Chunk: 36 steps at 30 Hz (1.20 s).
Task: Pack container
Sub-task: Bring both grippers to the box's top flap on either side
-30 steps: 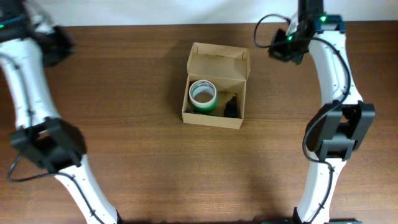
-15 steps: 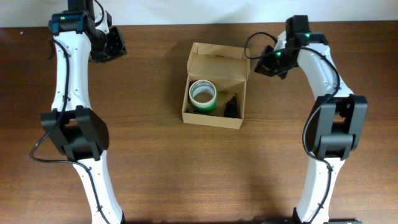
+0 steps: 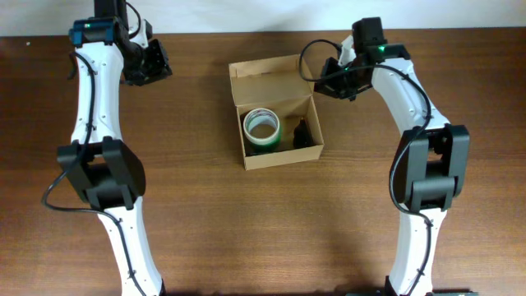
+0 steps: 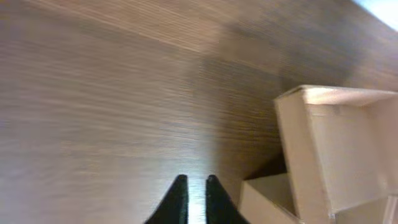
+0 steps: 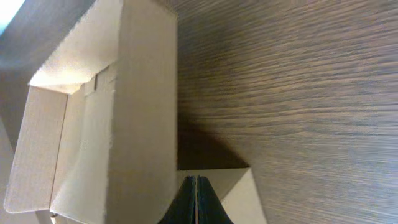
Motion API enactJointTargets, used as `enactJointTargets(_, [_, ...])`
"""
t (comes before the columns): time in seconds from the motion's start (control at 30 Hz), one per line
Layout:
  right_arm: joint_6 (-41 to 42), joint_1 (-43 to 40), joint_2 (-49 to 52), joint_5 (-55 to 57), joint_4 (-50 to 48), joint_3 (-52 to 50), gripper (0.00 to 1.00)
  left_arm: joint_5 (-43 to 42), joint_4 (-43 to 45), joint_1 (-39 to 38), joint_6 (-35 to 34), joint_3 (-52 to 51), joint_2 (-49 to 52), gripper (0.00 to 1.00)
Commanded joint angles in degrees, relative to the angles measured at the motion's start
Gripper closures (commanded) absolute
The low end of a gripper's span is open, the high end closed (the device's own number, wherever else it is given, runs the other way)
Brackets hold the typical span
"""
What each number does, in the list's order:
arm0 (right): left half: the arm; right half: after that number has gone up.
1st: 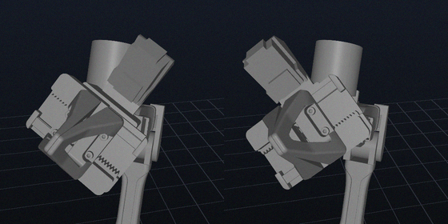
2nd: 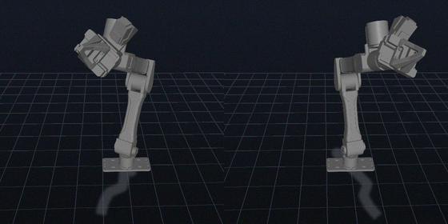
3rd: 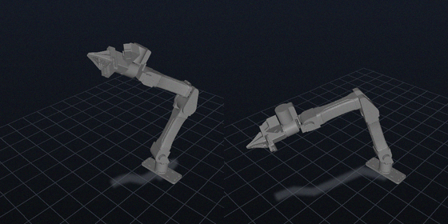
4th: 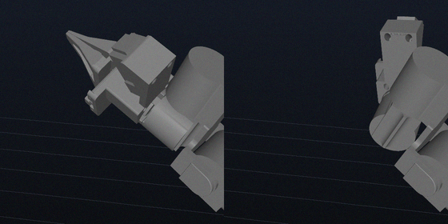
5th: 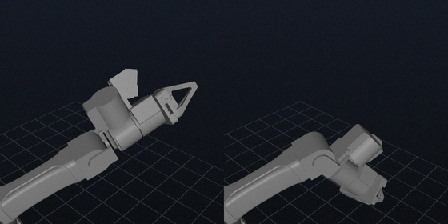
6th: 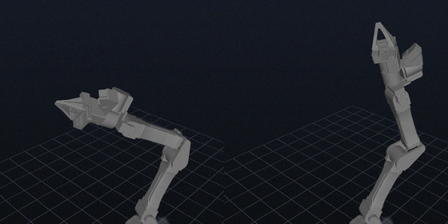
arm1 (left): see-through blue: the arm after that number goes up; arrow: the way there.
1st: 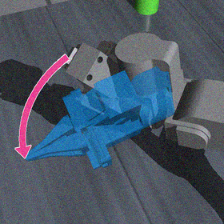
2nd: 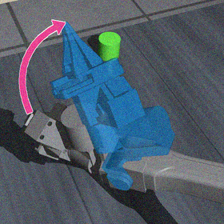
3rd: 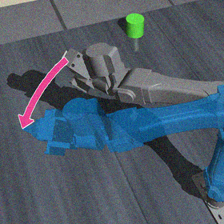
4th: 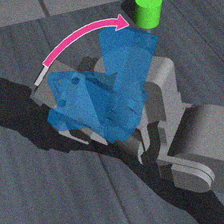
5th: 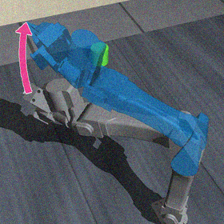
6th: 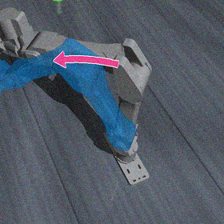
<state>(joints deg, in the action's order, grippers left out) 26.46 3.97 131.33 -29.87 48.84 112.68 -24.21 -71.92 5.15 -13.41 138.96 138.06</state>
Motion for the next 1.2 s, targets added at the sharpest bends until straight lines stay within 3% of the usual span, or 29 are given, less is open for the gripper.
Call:
enactJointTargets(0.0, [-2.0,-2.6,0.3,0.7,0.5,-0.2,0.96,-13.4,1.6,-0.6,0.5,-0.2,4.5,0.96])
enactJointTargets(0.13, [-4.0,-3.6,0.3,0.8,1.9,-0.2,0.96,-23.5,4.4,-1.2,-1.5,-0.2,8.4,0.98])
enactJointTargets(0.37, [-5.0,-3.6,0.3,1.1,1.8,-0.3,0.96,-32.2,7.3,-4.3,-4.7,-0.2,13.2,0.98])
enactJointTargets(1.17, [-7.6,-3.6,4.8,-3.1,1.4,-0.3,0.96,-24.4,5.9,-7.7,-7.0,-0.2,15.6,0.98])
